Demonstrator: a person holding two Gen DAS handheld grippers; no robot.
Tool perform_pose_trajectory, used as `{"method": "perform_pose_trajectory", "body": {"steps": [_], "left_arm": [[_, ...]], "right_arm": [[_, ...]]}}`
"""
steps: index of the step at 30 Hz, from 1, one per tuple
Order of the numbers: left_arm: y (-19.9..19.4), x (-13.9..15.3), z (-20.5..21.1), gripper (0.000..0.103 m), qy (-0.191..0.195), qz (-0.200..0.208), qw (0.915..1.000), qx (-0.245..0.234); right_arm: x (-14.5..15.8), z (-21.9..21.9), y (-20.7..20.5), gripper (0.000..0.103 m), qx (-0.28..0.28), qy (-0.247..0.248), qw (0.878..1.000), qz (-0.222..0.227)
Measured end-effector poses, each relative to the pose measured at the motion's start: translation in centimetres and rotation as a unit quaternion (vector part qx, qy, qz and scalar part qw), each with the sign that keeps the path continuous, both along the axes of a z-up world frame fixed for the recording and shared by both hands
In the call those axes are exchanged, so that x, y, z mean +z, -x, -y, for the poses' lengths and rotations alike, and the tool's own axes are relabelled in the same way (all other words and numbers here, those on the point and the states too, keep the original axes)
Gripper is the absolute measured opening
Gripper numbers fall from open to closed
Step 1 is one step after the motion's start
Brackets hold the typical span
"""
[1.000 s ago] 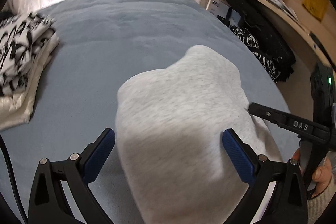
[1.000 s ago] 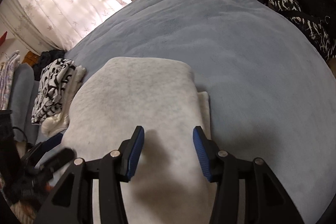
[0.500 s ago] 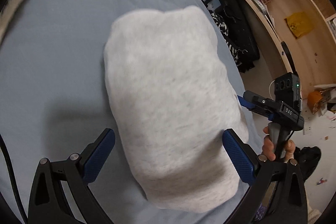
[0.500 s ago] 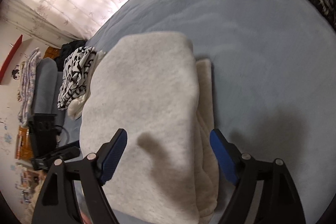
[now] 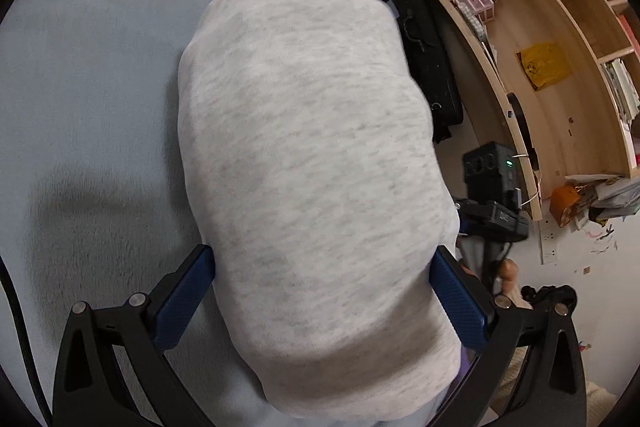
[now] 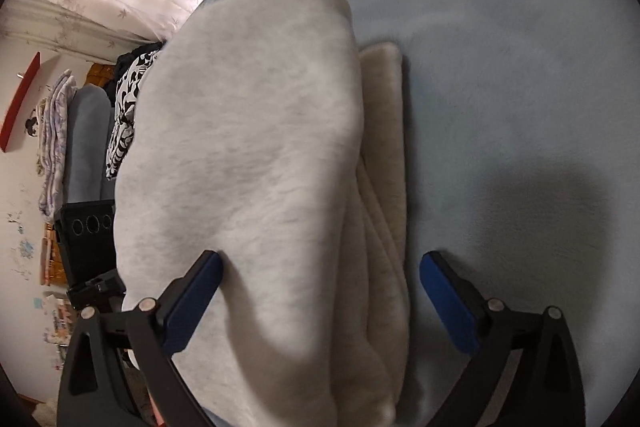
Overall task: Fold large clothes
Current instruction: 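Grip the folded hoodie bundle with both tools and lift it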
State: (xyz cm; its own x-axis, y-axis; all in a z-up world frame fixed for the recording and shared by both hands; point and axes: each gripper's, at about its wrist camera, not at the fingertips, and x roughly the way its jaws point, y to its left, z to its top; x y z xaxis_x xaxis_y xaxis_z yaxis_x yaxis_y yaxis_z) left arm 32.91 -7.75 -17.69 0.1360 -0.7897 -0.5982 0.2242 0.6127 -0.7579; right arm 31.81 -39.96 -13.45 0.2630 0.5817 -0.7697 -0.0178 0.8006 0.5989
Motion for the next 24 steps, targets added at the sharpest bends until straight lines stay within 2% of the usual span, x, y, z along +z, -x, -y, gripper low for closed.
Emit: {"method": "perform_pose_trajectory", "body": {"steps": [5, 10, 15, 17, 18, 20, 23, 24], "left_arm": [[0.2, -1.7, -1.5, 0.103, 0.031, -0.052, 0.9982, 0.000], [-0.5, -2.6, -0.5, 0.103, 0.042, -0.056, 0.9975, -0.007], [-0.4, -2.9, -0.6, 0.103, 0.038, -0.044, 0.9983, -0.005], [-0.2, -2.5, -1.0, 0.103, 0.025, -0.036, 0.9990, -0.005], [-0.1, -2.1, -0.8, 0.103, 0.015, -0.027, 0.9995, -0.005], [0.3, -0.8, -0.1, 0.103, -0.012, -0.001, 0.9999, -0.006], [0.7, 0.8, 0.9, 0.103, -0.039, 0.029, 0.9986, -0.019], [0.8, 1.2, 0.9, 0.103, -0.043, 0.036, 0.9982, -0.022]], "right_arm": [[-2.0, -0.9, -1.0, 0.103, 0.019, -0.037, 0.999, -0.013], [-2.7, -0.9, -1.5, 0.103, 0.024, -0.060, 0.998, -0.014], [-2.8, -0.2, -1.0, 0.101, 0.026, -0.072, 0.997, 0.020], [-2.4, -0.5, -0.6, 0.086, 0.031, -0.076, 0.996, 0.040], [-2.2, -0.2, -0.2, 0.082, 0.033, -0.076, 0.995, 0.048], [-1.5, -0.3, 0.4, 0.063, 0.040, -0.073, 0.994, 0.071], [0.0, -0.6, 1.3, 0.049, 0.046, -0.061, 0.992, 0.101], [0.4, -0.7, 1.5, 0.048, 0.047, -0.061, 0.991, 0.110]]}}
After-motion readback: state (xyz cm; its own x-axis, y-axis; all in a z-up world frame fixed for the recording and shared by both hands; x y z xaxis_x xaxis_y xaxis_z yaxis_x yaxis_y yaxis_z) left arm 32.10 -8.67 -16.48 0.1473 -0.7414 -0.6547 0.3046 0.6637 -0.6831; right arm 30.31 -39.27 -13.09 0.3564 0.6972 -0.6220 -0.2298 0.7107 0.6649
